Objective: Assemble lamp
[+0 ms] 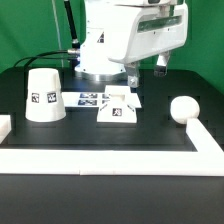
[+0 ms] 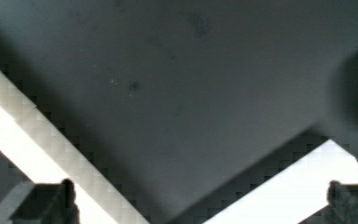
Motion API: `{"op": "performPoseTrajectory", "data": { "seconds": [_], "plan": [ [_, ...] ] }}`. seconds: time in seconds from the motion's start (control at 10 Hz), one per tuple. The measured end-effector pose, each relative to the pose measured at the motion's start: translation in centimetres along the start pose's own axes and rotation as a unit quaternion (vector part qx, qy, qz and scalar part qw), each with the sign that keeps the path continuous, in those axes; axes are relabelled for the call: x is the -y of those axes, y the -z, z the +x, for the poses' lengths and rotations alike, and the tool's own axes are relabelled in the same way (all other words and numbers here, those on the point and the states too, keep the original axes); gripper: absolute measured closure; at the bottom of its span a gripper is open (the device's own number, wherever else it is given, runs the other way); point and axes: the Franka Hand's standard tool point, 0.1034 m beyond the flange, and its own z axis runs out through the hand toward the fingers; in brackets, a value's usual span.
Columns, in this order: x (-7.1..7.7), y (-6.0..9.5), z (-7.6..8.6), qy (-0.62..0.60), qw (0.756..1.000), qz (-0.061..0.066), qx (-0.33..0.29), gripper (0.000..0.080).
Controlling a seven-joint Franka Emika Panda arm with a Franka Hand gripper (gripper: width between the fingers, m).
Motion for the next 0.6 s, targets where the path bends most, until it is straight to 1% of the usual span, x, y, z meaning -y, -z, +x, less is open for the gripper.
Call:
{"op": "performPoseTrajectory", "data": {
  "seconds": [0.6],
  "plan": [
    [0.01, -0.04, -0.01, 0.0, 1.0, 0.0, 0.0, 0.01]
  ]
}}
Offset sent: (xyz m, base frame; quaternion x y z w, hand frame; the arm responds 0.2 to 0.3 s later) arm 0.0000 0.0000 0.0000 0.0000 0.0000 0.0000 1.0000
